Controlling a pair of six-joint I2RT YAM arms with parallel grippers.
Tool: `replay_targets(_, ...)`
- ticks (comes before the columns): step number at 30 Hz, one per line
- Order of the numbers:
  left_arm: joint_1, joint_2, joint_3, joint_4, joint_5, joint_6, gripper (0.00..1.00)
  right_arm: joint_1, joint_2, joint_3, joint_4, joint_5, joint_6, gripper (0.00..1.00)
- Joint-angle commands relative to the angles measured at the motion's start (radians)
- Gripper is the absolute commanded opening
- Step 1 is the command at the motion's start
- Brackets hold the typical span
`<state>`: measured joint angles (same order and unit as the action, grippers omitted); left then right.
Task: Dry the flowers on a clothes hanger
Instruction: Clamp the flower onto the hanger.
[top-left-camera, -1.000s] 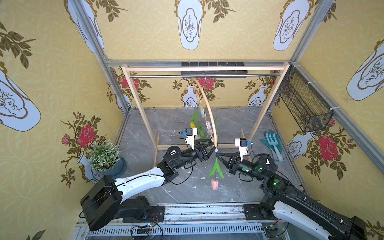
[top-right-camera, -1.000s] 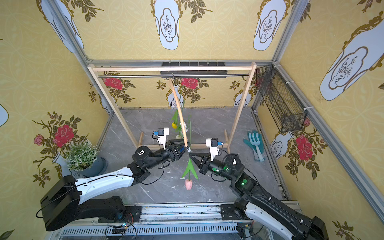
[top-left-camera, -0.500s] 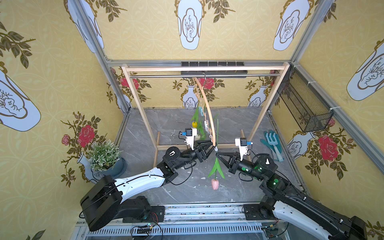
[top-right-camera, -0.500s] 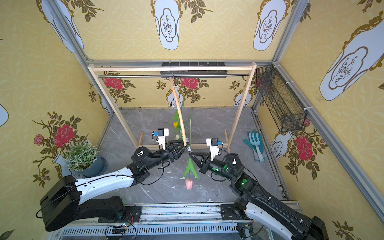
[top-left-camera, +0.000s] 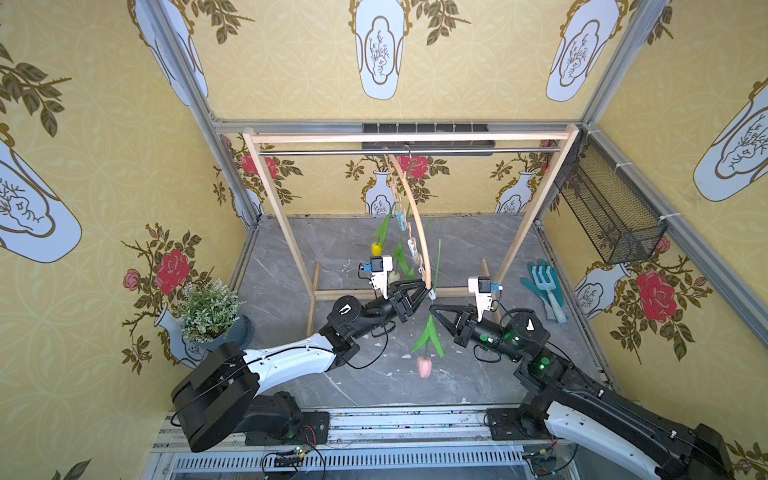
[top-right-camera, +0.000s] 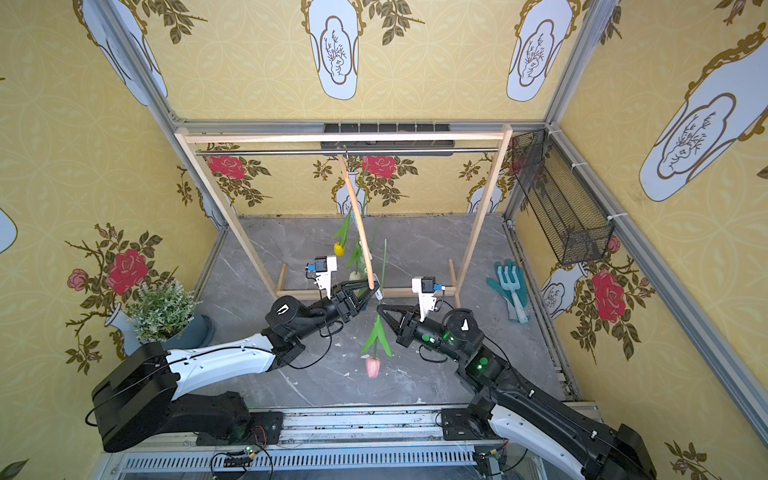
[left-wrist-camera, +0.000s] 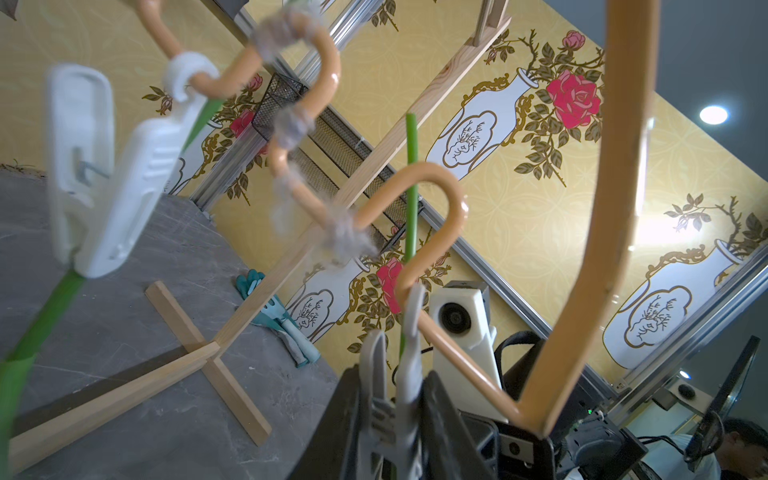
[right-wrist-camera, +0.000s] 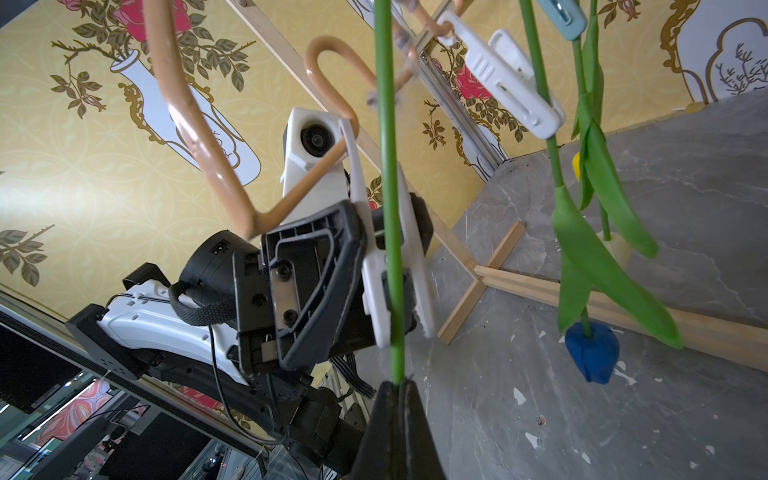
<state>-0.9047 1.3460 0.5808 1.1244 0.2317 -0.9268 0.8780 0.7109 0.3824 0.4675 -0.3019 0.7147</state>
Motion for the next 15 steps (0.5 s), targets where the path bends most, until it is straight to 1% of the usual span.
replay_targets(1, 0.000, 0.016, -0.006, 0.066, -0.020, -0.027, 0.18, 0.004, -0.004, -0.003, 0.102, -0.008, 0.012, 0.00)
replay_targets(3, -0.001, 0.023, -0.006, 0.069, -0.014, -0.032, 0.22, 0.005, -0.011, -0.006, 0.101, -0.002, 0.012, 0.00)
replay_targets(5, -0.002, 0.025, -0.009, 0.070, -0.014, -0.035, 0.31, 0.004, -0.014, -0.010, 0.102, 0.001, 0.014, 0.00)
replay_targets(9, -0.003, 0.027, -0.015, 0.071, -0.010, -0.038, 0.39, 0.005, -0.011, -0.010, 0.108, 0.001, 0.014, 0.00)
replay_targets(12, -0.003, 0.026, -0.019, 0.072, -0.001, -0.035, 0.52, 0.005, -0.008, -0.011, 0.115, 0.003, 0.016, 0.00)
replay_targets(15, -0.003, 0.013, -0.036, 0.080, -0.010, -0.024, 0.60, 0.003, -0.009, -0.013, 0.114, 0.007, 0.017, 0.00)
